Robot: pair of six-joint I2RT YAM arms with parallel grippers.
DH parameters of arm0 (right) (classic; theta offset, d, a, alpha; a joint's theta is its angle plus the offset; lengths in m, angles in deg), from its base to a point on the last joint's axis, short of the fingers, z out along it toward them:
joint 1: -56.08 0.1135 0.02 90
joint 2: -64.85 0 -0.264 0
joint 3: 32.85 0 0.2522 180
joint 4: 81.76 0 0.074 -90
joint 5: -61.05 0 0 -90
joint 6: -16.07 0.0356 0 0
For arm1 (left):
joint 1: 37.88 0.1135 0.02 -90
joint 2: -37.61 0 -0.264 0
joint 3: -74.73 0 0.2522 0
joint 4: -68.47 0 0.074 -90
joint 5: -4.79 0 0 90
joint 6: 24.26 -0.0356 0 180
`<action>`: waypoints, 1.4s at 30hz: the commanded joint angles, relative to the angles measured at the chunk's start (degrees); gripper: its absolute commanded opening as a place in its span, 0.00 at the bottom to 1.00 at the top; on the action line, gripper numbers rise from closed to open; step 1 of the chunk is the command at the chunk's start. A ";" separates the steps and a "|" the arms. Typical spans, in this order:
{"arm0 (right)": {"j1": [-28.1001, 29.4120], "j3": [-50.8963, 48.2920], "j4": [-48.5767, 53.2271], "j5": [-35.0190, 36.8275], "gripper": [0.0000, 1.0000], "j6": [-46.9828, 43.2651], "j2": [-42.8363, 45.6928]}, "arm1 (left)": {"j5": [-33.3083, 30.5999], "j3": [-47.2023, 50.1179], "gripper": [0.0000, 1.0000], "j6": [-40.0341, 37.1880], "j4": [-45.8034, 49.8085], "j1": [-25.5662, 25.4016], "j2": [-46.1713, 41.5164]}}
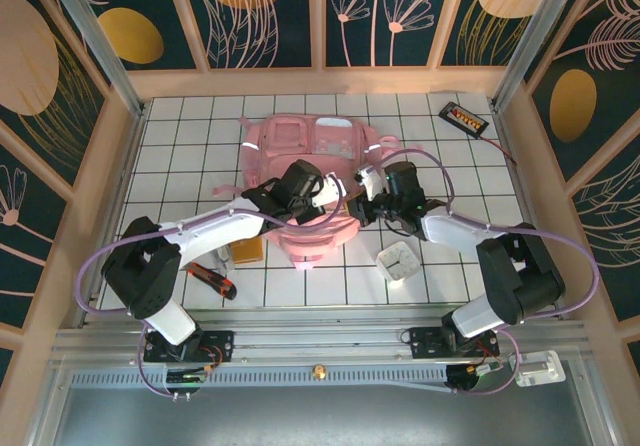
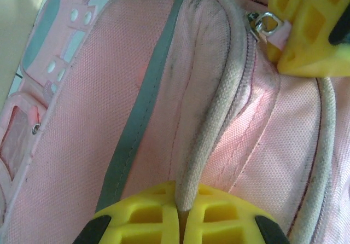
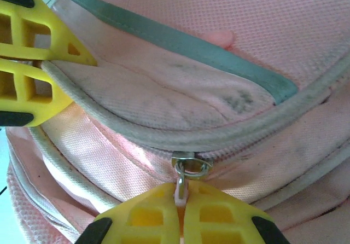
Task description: Pack the student bag
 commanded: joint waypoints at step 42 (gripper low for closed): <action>-9.58 2.59 3.27 -12.16 0.00 15.46 -0.41 | 35.78 9.81 0.60 70.69 -13.11 28.10 -5.51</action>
